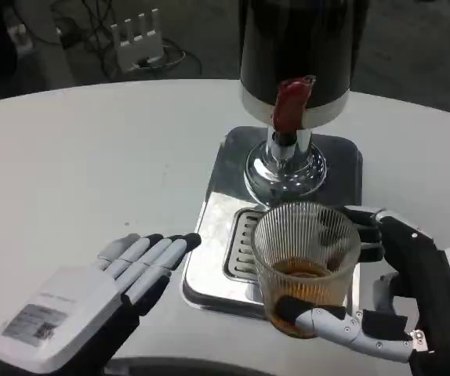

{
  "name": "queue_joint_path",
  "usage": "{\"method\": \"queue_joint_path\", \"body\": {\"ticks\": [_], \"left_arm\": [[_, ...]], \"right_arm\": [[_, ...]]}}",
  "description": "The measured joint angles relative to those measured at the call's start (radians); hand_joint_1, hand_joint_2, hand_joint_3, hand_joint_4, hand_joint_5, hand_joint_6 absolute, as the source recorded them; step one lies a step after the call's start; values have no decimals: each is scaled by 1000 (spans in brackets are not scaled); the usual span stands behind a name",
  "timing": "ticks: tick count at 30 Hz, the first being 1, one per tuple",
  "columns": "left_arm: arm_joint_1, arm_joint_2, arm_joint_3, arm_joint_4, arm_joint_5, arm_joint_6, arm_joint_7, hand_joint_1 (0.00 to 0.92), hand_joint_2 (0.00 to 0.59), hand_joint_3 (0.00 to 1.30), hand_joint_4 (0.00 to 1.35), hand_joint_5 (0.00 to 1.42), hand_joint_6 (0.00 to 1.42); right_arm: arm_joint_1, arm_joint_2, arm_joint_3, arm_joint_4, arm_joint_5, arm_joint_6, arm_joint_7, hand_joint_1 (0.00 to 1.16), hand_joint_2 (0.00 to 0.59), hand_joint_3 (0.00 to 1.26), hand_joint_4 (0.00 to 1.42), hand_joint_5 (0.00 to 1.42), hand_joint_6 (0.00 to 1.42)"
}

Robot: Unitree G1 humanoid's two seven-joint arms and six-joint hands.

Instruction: Grasp the cup under the faucet to collect the drink, then remove the cup.

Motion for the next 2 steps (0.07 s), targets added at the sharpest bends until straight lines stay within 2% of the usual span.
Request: {"method": "queue_joint_path", "body": {"ticks": [2], "left_arm": [[0, 2, 0, 0, 0, 0, -1, 0, 107, 0, 0, 0, 0]], "right_arm": [[0, 0, -2, 0, 0, 0, 0, 911, 73, 872, 977, 1215, 1398]]}}
